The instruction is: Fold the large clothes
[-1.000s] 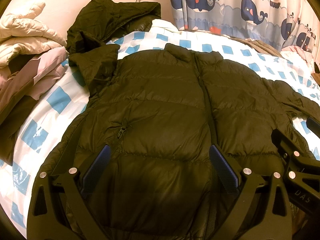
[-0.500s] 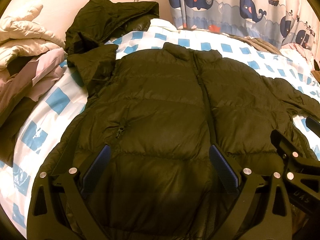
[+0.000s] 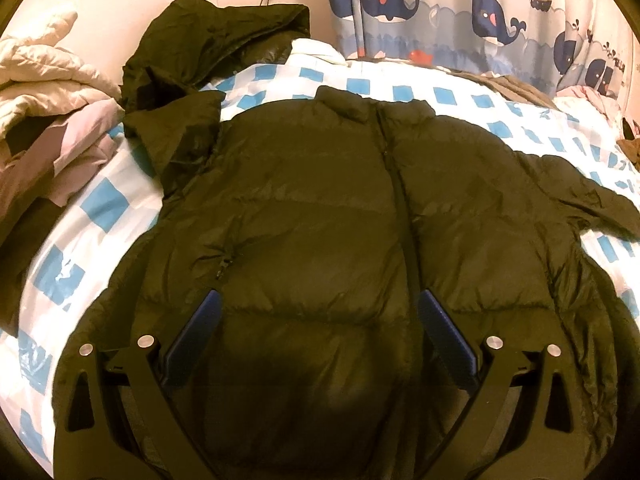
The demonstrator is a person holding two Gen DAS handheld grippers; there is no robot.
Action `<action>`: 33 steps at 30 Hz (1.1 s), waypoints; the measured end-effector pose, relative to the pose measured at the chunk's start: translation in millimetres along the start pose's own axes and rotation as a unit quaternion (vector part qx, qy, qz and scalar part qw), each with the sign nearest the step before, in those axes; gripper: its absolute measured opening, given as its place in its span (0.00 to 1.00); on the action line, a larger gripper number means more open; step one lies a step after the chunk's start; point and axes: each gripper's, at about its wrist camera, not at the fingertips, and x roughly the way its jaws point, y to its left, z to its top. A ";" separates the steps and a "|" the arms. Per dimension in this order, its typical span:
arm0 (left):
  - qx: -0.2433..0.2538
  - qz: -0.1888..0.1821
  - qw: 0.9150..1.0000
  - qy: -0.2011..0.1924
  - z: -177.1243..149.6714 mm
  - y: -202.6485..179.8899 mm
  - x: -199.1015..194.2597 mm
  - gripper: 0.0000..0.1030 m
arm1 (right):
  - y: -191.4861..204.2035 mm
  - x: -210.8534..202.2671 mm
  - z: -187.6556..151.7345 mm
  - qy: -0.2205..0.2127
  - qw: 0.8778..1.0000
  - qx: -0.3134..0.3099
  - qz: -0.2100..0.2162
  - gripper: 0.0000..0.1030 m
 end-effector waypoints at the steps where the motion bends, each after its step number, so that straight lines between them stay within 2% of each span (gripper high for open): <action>1: -0.001 -0.001 1.000 -0.003 -0.1 -2.0 -0.5 0.92 | -41.4 -2.2 15.5 0.003 0.999 0.037 0.003 0.93; 3: 0.003 0.001 1.000 -0.006 -0.9 -5.2 1.1 0.92 | -99.1 -4.0 36.6 0.002 0.996 0.086 0.004 0.93; 5: 0.008 0.004 1.000 -0.005 -2.4 -8.7 4.7 0.92 | -158.9 -2.0 53.2 -0.001 0.986 0.161 0.047 0.93; 6: 0.010 0.006 1.000 -0.004 -2.9 -9.9 6.8 0.92 | -175.8 -0.4 56.1 -0.001 0.980 0.188 0.061 0.93; 8: 0.010 0.005 1.000 0.003 -4.1 -10.8 11.6 0.92 | -217.2 9.9 62.7 0.001 0.961 0.254 0.106 0.93; 10: 0.004 0.002 1.000 0.008 -4.3 -8.8 15.0 0.92 | -235.8 19.5 65.6 0.000 0.952 0.278 0.130 0.93; 15: -0.001 0.004 1.000 0.011 -5.2 -7.0 19.6 0.92 | -259.7 43.2 66.7 0.009 0.947 0.304 0.105 0.93; 18: 0.000 0.004 1.000 0.016 -6.5 -7.0 22.4 0.92 | -271.0 52.2 76.4 0.001 0.949 0.306 0.081 0.93; 27: 0.009 0.011 1.000 0.023 -9.7 -10.8 28.8 0.92 | -295.0 65.9 101.6 -0.023 0.946 0.314 0.072 0.93; 29: 0.010 0.011 1.000 0.023 -9.7 -11.0 29.1 0.92 | -297.4 70.3 103.7 -0.023 0.948 0.310 0.067 0.91; 30: 0.011 0.011 1.000 0.023 -9.8 -11.2 29.6 0.92 | -297.2 72.8 104.8 -0.018 0.951 0.303 0.058 0.79; 31: 0.011 0.011 1.000 0.025 -10.1 -11.5 30.6 0.92 | -297.8 73.9 104.6 -0.014 0.953 0.298 0.051 0.49; 33: 0.013 0.010 0.999 0.028 -10.5 -12.2 32.0 0.92 | -301.4 79.3 102.3 -0.005 0.954 0.299 0.035 0.12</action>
